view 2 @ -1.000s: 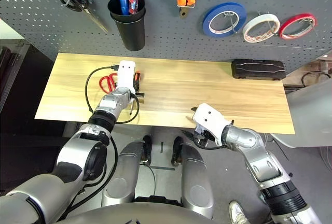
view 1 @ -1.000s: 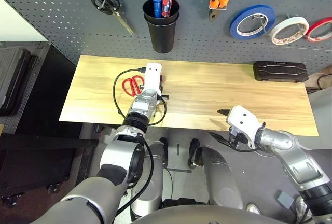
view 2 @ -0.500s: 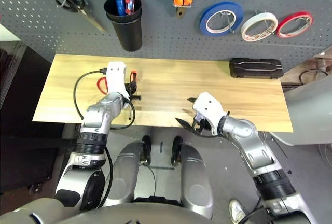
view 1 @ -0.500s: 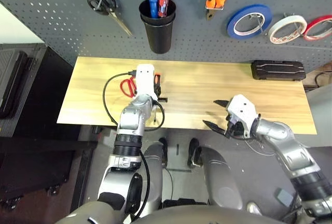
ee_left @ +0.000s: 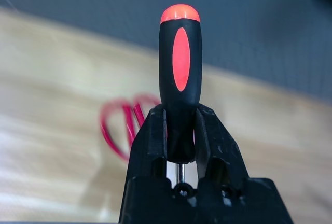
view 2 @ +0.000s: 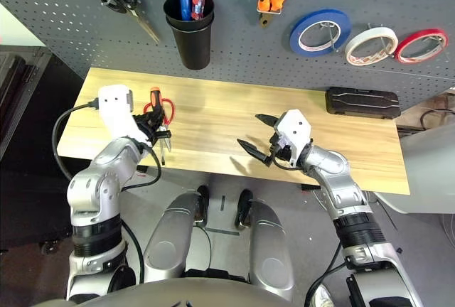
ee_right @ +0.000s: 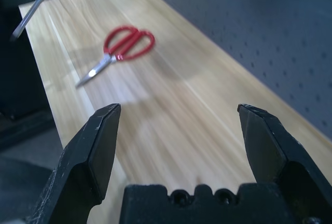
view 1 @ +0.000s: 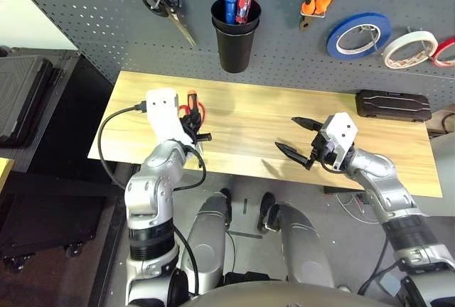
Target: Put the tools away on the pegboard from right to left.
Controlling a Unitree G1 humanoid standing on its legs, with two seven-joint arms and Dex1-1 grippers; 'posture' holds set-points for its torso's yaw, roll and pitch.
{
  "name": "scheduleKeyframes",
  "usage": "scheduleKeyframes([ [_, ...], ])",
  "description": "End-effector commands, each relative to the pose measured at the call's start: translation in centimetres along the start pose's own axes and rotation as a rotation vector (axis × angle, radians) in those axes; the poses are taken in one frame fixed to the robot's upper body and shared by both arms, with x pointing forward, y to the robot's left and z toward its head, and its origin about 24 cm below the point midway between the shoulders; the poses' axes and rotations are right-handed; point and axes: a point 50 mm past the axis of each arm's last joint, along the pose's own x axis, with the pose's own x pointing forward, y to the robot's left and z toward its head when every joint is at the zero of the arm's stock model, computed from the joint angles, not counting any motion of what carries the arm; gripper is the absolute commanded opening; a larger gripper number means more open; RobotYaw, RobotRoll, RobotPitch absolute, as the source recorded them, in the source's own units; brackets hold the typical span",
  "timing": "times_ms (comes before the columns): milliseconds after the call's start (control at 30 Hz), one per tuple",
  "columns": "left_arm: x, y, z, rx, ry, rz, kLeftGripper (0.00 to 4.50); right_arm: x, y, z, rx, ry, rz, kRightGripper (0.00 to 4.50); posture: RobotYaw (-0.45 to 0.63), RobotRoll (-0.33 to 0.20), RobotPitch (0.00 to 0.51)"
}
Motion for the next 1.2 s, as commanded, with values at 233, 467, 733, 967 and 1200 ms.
scheduleKeyframes([
  [233,-1.2,-0.7,6.5,-0.004,-0.41,-0.07,0.6,-1.2,-1.1,0.8,0.047,-0.18,-0.078,4.5,0.34,0.0,0.186],
  [467,-0.4,-2.2,10.4,-0.016,-0.549,-0.144,0.6,-1.8,-1.7,1.7,0.031,-0.271,-0.106,4.5,0.32,0.0,0.162],
  [733,0.7,-2.8,12.8,-0.011,-0.599,-0.181,0.6,-2.2,-1.6,4.0,0.018,-0.362,-0.101,4.5,0.28,0.0,0.158],
  [967,2.0,-4.4,14.1,-0.043,-0.621,-0.252,0.6,-3.1,-1.9,6.6,-0.004,-0.399,-0.126,4.5,0.21,0.0,0.155],
  [1200,3.4,-6.6,15.4,-0.08,-0.649,-0.287,0.6,-3.5,-2.1,7.6,0.003,-0.394,-0.162,4.5,0.16,0.0,0.148],
])
